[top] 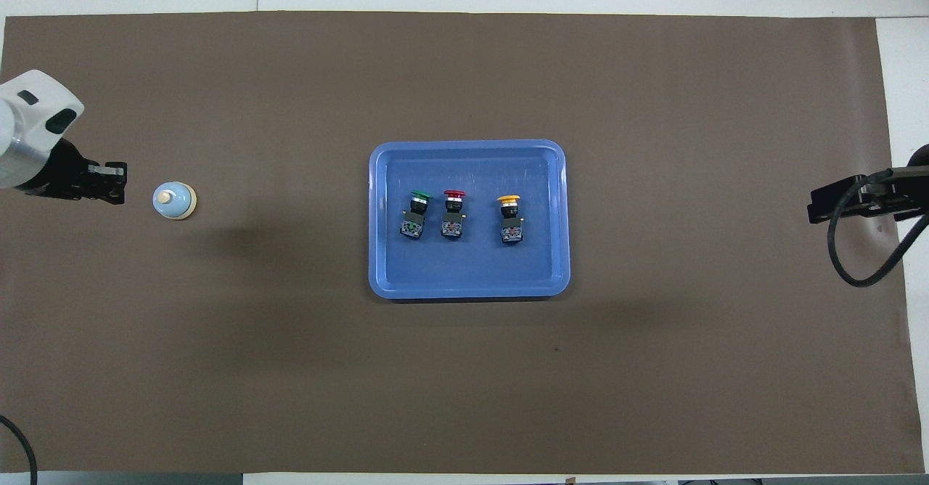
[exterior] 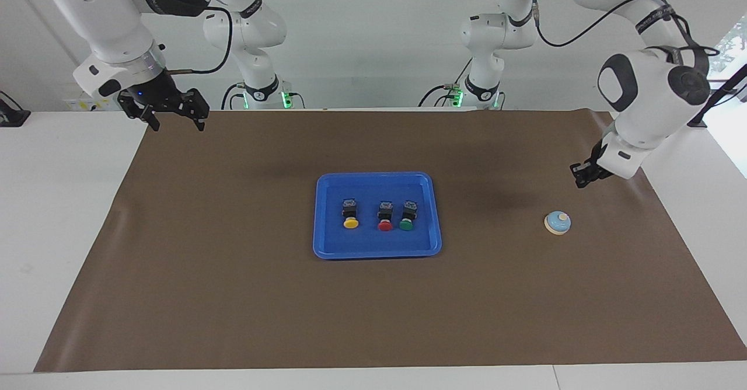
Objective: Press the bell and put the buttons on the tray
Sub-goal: 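Press down on the silver bell again with the left gripper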
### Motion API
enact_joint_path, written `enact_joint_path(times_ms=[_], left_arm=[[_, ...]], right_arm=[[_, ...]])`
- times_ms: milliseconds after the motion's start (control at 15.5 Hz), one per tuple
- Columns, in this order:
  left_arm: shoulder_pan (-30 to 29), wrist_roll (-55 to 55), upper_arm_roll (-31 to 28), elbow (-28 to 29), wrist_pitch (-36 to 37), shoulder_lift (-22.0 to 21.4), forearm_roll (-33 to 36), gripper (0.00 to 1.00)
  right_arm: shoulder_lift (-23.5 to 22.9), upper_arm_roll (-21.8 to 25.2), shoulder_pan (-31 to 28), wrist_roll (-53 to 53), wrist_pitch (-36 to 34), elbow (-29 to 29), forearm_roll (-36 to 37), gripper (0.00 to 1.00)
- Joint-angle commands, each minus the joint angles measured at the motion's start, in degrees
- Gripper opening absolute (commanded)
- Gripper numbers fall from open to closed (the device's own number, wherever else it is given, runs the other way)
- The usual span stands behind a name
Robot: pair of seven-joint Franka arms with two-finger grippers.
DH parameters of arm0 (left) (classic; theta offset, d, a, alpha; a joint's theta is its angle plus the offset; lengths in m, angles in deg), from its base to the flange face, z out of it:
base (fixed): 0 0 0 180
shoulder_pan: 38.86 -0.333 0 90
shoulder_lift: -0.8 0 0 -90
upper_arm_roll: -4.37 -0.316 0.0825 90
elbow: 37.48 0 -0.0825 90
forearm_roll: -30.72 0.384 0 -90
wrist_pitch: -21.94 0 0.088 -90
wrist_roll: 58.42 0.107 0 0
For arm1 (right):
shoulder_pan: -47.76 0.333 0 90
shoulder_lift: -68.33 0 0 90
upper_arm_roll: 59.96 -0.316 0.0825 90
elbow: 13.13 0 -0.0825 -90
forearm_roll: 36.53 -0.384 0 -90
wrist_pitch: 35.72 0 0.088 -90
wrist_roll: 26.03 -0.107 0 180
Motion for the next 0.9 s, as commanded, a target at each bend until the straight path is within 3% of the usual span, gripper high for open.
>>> enact_joint_path(times_ms=[0,387,838], left_arm=[[-0.7,1.1,-0.5,4.3,-7.7,1.6,-0.9,0.0],[-1.3,1.2,-0.5,5.6,-12.3,4.9,-2.6,0.0],[-0.7,1.2,-0.5,7.2,-13.9,5.4,-2.7,0.0]], right_arm=[[0.3,-0.4,-0.4,-0.2,0.4,0.2,0.4,1.0],[0.4,-0.4,-0.4,-0.2,0.4,0.2,0.4,1.0],[0.4,-0.4,-0.4,-0.2,0.4,0.2,0.4,1.0]])
